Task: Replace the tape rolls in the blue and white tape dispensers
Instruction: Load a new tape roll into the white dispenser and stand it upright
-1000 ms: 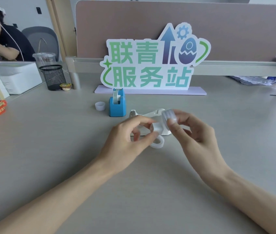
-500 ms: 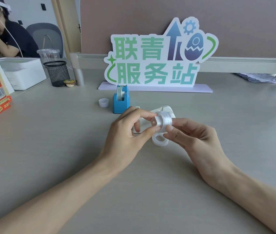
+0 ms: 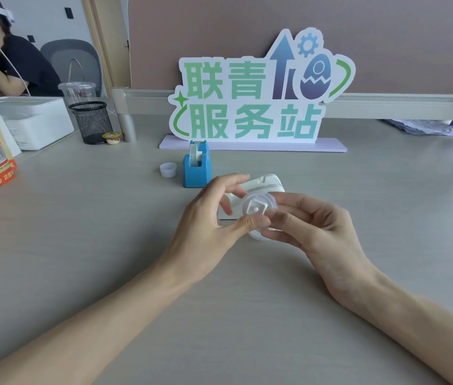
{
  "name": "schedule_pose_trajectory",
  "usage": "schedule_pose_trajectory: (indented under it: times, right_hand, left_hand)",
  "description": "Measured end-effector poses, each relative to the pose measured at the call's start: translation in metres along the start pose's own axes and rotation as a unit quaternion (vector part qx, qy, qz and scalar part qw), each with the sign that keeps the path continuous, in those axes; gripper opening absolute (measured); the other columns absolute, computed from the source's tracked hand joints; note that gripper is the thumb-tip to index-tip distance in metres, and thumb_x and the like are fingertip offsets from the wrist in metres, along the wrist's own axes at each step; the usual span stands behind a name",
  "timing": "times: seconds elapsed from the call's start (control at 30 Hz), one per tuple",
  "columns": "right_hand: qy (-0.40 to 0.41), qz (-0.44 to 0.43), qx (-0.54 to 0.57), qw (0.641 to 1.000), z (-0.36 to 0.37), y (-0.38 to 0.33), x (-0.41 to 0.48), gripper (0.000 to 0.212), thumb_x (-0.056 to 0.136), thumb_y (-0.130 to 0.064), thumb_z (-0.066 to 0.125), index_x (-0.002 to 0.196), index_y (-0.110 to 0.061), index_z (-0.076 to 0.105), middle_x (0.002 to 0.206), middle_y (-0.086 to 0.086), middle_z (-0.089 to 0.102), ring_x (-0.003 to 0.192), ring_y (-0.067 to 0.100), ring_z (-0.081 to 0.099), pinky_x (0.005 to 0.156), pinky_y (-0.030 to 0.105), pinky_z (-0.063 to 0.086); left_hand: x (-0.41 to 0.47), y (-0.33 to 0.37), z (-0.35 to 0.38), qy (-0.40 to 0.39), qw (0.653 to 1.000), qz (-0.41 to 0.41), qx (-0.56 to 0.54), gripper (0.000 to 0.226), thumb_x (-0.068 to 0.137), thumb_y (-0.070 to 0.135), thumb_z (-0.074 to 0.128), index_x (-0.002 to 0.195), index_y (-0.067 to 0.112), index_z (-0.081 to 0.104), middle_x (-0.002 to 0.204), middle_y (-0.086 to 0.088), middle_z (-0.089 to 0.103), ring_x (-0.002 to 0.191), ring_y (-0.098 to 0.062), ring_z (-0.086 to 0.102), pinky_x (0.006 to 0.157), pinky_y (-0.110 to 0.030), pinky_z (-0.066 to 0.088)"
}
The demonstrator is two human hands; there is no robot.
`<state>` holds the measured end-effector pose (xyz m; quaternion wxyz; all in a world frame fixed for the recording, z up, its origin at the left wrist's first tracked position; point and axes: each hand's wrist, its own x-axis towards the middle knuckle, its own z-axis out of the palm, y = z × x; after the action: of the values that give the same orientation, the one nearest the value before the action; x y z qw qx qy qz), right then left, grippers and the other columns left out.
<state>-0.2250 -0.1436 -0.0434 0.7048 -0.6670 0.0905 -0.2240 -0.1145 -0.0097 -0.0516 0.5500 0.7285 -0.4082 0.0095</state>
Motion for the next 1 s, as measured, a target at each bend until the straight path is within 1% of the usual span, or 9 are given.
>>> schedule_pose_trajectory:
  times: [0.17,0.23,0.33,0.47,0.57,0.77,0.87,0.93,1.0]
  right_hand:
    - [0.007,-0.003,-0.007,1.000,0.0010,-0.0005,0.0007,0.017,0.084,-0.007,0.068,0.100,-0.008,0.074,0.092,0.008,0.079,0.094,0.019,0.074,0.088,0.036,0.058]
    - [0.008,-0.005,-0.002,1.000,0.0003,-0.0001,0.0006,0.019,0.083,-0.008,0.068,0.101,-0.007,0.073,0.094,0.010,0.078,0.095,0.022,0.074,0.089,0.038,0.058]
    - [0.003,-0.006,0.006,1.000,-0.0014,0.0005,0.0013,0.023,0.080,-0.012,0.070,0.102,-0.005,0.073,0.098,0.014,0.077,0.098,0.028,0.073,0.092,0.042,0.057]
    - [-0.009,-0.008,0.023,1.000,-0.0014,0.0009,0.0022,0.032,0.072,-0.020,0.072,0.099,-0.004,0.074,0.101,0.016,0.076,0.101,0.033,0.071,0.092,0.042,0.056]
    - [-0.015,-0.009,0.017,1.000,-0.0009,0.0008,0.0025,0.031,0.071,-0.019,0.074,0.098,-0.003,0.074,0.100,0.015,0.077,0.101,0.032,0.071,0.094,0.044,0.055]
    - [-0.032,-0.019,-0.014,0.999,-0.0006,0.0022,0.0030,0.029,0.080,-0.015,0.070,0.108,-0.006,0.070,0.106,0.011,0.075,0.101,0.027,0.072,0.092,0.039,0.056]
    - [-0.038,-0.014,-0.020,0.999,-0.0007,0.0031,0.0040,0.032,0.083,-0.012,0.070,0.114,-0.009,0.066,0.104,0.011,0.075,0.096,0.025,0.073,0.088,0.034,0.057]
    - [-0.049,-0.018,-0.044,0.998,0.0004,0.0040,0.0036,0.027,0.085,-0.009,0.068,0.112,-0.008,0.067,0.102,0.011,0.075,0.095,0.024,0.073,0.088,0.035,0.058]
    - [-0.064,-0.017,-0.059,0.996,0.0016,0.0051,0.0029,0.023,0.087,-0.008,0.066,0.110,-0.008,0.070,0.103,0.009,0.076,0.098,0.024,0.073,0.088,0.036,0.058]
  left_hand:
    - [0.0022,-0.0032,0.0001,-0.058,0.996,-0.033,-0.059,0.039,0.071,0.055,0.069,0.105,0.037,0.066,0.098,0.012,0.070,0.089,-0.018,0.058,0.080,-0.031,0.049]
    - [0.0039,-0.0029,-0.0016,-0.074,0.992,-0.037,-0.090,0.032,0.077,0.050,0.069,0.105,0.034,0.069,0.094,0.013,0.072,0.084,-0.016,0.059,0.076,-0.024,0.048]
    - [0.0056,0.0011,-0.0025,-0.099,0.988,-0.036,-0.110,0.025,0.081,0.042,0.067,0.101,0.027,0.071,0.075,0.023,0.065,0.062,0.001,0.049,0.058,-0.009,0.038]
    - [0.0067,-0.0021,-0.0040,-0.082,0.988,-0.050,-0.122,0.030,0.075,0.040,0.069,0.095,0.017,0.070,0.070,0.022,0.061,0.062,0.003,0.048,0.058,-0.008,0.037]
    - [0.0071,-0.0065,-0.0037,-0.058,0.992,-0.040,-0.108,0.023,0.075,0.037,0.075,0.091,0.020,0.071,0.076,0.018,0.062,0.075,-0.004,0.051,0.066,-0.015,0.040]
    - [0.0054,-0.0046,-0.0044,-0.024,0.993,-0.019,-0.113,0.018,0.070,0.033,0.078,0.084,0.023,0.072,0.076,0.013,0.061,0.075,-0.005,0.050,0.061,-0.021,0.040]
    - [0.0046,-0.0020,-0.0045,-0.010,0.993,-0.011,-0.116,0.017,0.072,0.033,0.075,0.088,0.029,0.072,0.088,0.002,0.066,0.078,-0.006,0.052,0.067,-0.036,0.045]
    - [0.0045,-0.0002,-0.0053,-0.005,0.993,-0.014,-0.115,0.019,0.074,0.033,0.072,0.093,0.032,0.072,0.088,0.011,0.066,0.081,-0.006,0.054,0.073,-0.043,0.048]
    - [0.0048,0.0015,-0.0057,-0.006,0.994,-0.008,-0.107,0.017,0.078,0.034,0.069,0.095,0.033,0.071,0.088,0.018,0.067,0.083,-0.011,0.057,0.076,-0.041,0.049]
